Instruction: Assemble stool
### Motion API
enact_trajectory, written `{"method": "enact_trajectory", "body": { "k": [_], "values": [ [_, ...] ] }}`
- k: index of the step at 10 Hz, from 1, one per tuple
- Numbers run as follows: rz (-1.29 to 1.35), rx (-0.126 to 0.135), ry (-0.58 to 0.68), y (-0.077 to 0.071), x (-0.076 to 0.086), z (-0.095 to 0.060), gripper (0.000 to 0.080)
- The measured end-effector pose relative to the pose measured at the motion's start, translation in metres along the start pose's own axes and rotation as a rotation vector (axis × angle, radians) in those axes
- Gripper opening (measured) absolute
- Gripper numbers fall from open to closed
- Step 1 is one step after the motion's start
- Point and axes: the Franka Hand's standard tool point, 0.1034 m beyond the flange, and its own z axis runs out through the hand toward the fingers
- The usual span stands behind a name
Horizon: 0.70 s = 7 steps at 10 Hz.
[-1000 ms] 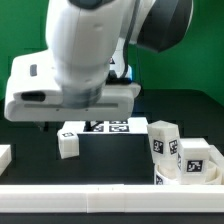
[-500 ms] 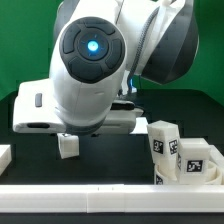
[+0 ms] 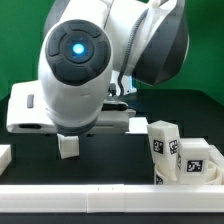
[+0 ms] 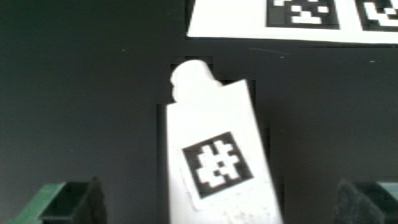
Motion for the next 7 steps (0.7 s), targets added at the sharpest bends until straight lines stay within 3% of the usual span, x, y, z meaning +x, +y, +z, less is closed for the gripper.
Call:
{"method": "enact_trajectory", "body": {
  "k": [1,6,7],
  "values": [
    [-0.021,0.022,0.015,0.0014,0.0018,-0.0007,0.0649],
    [-0.013,0.022,0.01,0.006,0.0007,0.0011,0.0649],
    [-0.055,0.039,0.001,0.0038,0.0012,0.0054,0.0649]
  ]
}}
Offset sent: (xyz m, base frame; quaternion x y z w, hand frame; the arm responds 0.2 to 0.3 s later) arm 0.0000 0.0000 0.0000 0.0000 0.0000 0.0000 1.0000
